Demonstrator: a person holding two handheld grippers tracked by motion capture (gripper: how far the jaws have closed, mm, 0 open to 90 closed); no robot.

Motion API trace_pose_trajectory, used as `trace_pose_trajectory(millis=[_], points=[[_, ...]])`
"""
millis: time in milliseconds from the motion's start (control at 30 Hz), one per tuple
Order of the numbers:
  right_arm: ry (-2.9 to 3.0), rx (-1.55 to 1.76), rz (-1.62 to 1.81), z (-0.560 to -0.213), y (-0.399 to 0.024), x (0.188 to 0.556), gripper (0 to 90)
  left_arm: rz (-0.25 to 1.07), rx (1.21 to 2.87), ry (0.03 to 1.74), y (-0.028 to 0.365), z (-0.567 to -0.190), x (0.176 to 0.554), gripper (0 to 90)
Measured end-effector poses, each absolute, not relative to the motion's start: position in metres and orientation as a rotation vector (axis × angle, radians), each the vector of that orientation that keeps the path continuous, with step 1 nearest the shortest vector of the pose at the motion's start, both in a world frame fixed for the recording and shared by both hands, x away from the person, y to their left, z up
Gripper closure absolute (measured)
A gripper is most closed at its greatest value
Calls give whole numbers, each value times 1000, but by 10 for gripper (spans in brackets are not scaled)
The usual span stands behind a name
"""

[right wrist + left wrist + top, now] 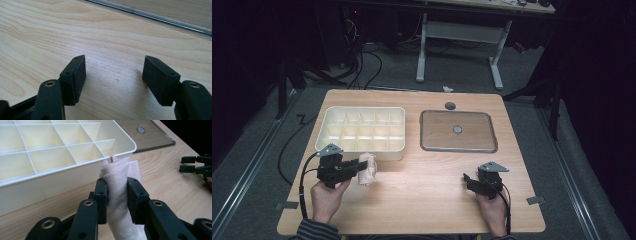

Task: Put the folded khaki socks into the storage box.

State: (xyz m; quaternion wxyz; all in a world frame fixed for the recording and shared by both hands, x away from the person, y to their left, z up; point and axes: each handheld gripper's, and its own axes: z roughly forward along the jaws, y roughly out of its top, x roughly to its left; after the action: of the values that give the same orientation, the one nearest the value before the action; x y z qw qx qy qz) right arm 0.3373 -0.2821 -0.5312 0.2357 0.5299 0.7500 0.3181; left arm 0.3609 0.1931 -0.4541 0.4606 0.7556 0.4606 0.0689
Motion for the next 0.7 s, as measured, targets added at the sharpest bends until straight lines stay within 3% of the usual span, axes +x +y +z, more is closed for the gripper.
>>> trace_pose_trajectory(millis=[700], points=[[2057, 1456, 872, -531, -282, 337, 355, 196, 1839, 1161, 207, -447, 368, 718]])
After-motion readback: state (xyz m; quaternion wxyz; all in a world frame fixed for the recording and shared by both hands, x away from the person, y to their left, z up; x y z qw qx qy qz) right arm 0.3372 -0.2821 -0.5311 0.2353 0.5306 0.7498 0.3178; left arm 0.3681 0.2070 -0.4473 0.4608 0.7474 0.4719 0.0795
